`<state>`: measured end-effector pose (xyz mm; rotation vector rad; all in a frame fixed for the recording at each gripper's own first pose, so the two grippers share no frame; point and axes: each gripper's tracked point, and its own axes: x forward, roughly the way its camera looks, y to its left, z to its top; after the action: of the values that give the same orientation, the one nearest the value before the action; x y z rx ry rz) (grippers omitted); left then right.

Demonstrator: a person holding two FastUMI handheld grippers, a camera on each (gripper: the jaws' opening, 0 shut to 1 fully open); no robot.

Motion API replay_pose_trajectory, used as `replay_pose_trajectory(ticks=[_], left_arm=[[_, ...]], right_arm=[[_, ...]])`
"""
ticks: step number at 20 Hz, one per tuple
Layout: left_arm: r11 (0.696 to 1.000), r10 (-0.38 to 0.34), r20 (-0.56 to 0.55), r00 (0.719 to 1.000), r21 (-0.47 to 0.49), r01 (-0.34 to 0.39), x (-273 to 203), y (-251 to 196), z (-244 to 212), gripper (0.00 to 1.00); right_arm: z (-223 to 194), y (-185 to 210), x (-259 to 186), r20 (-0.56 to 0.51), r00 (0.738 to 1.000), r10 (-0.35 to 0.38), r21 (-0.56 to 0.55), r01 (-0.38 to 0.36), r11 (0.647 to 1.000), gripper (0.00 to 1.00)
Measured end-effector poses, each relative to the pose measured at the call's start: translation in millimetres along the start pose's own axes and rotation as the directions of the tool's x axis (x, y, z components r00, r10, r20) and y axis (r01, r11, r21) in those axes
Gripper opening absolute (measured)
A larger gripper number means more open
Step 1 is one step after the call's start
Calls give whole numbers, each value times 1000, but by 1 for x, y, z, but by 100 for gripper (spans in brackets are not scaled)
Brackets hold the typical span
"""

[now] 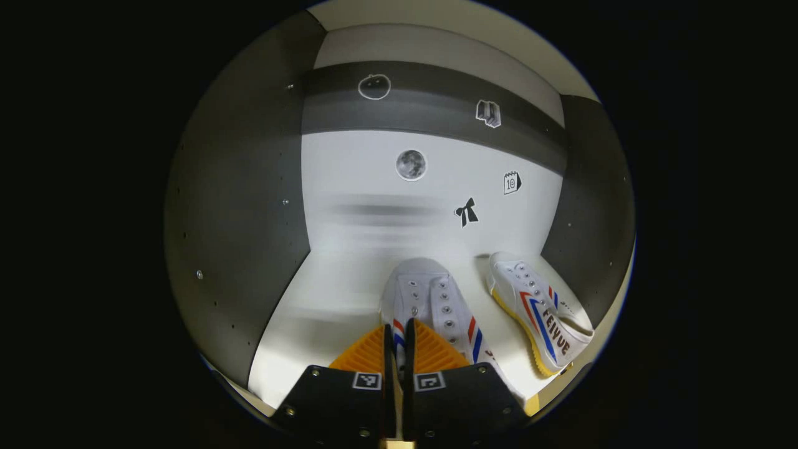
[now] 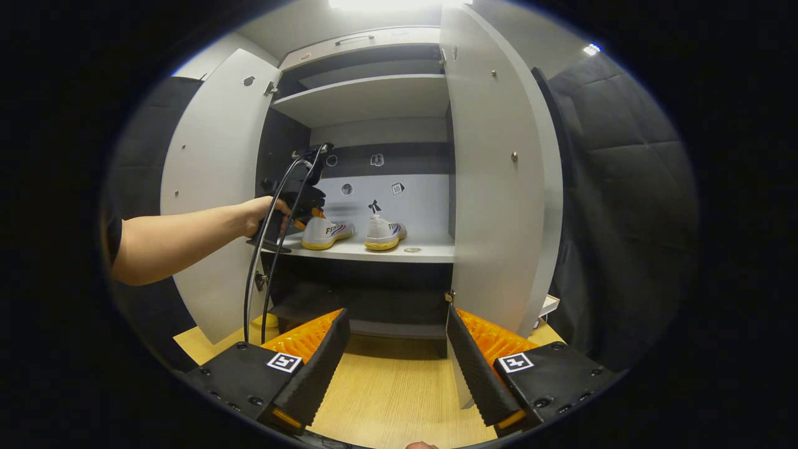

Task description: Grab one shoe with the right hand and put it into the shoe cabinet, grab the other shoe with the left hand and put it into the shoe cabinet; then close the right door with the right hand and the left door with the left hand.

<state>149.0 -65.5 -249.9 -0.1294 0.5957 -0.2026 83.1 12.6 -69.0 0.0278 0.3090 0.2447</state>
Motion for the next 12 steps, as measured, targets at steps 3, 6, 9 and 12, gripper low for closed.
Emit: replay_pose_trajectory(ticks=[3, 6, 9, 12], left_arm=[[998, 40, 63, 997, 44, -43, -7, 4, 11, 24], [995, 67, 122, 990, 70, -76, -29, 6, 22, 54], [995, 70, 175, 982, 63, -83, -55, 5, 29, 81], [997, 41, 220, 975, 52, -54, -89, -3, 34, 81]], right_arm=[[2, 1, -1, 4, 1000, 1, 0, -1, 1000, 97], [5, 2, -5, 13, 1000, 0, -4, 0, 1000, 97], [10, 5, -9, 23, 1000, 1, -3, -1, 1000, 97], [16, 7, -14, 36, 999, 0, -19, 1, 1000, 97]])
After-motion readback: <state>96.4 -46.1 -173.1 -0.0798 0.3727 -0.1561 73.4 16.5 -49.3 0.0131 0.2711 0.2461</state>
